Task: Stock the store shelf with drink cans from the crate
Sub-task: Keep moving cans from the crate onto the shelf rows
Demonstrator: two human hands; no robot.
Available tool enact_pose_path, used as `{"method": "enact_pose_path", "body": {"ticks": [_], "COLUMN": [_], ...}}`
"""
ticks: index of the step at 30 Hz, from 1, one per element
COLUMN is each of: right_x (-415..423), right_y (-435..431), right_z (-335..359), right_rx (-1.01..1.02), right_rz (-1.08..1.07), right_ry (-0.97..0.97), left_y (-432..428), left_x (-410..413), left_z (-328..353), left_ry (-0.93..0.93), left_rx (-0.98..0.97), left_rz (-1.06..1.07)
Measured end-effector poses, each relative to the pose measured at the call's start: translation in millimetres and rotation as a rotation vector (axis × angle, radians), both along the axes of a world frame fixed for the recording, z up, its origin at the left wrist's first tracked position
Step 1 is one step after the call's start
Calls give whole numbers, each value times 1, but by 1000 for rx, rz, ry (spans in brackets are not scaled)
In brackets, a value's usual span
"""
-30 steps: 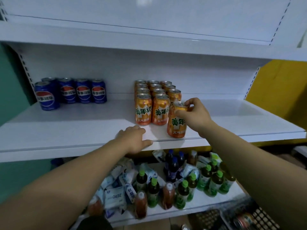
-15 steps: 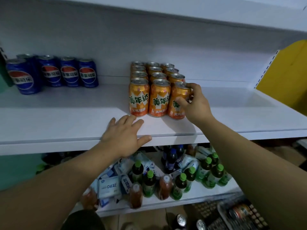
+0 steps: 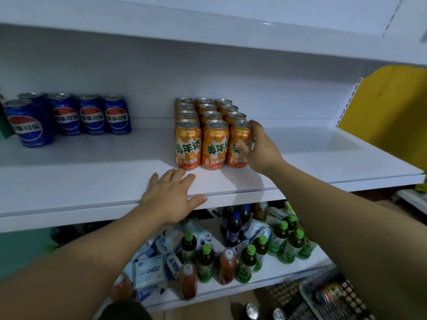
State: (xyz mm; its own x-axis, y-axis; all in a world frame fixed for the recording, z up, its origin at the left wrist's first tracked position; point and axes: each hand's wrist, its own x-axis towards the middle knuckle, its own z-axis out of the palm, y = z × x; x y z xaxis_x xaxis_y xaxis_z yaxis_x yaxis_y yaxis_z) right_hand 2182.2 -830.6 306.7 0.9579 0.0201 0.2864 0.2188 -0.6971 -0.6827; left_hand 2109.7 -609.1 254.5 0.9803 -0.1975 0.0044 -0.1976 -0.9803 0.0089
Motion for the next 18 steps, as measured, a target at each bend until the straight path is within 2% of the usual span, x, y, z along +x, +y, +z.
{"method": "enact_pose_path", "body": {"ticks": [3,6,9,18], "right_x": [-19,-46,-80,-216], "right_y": [-14,-45,-80,-178], "right_z": [9,13,10,-16], "right_rx": [-132,-289,-338,-352], "right_rz": [-62,-155,-236,-529], "right_ry": [62,100,194,437], "left_y": [4,-6,-47,-179], "left_x": [-3,-10,-24,-75], "left_z": [4,9,21,7], "left_ry": [25,-85,-96,267], "left_rx": [-109,-246,-368,-250], "left_rz": [-20,-97,-212,-553]}}
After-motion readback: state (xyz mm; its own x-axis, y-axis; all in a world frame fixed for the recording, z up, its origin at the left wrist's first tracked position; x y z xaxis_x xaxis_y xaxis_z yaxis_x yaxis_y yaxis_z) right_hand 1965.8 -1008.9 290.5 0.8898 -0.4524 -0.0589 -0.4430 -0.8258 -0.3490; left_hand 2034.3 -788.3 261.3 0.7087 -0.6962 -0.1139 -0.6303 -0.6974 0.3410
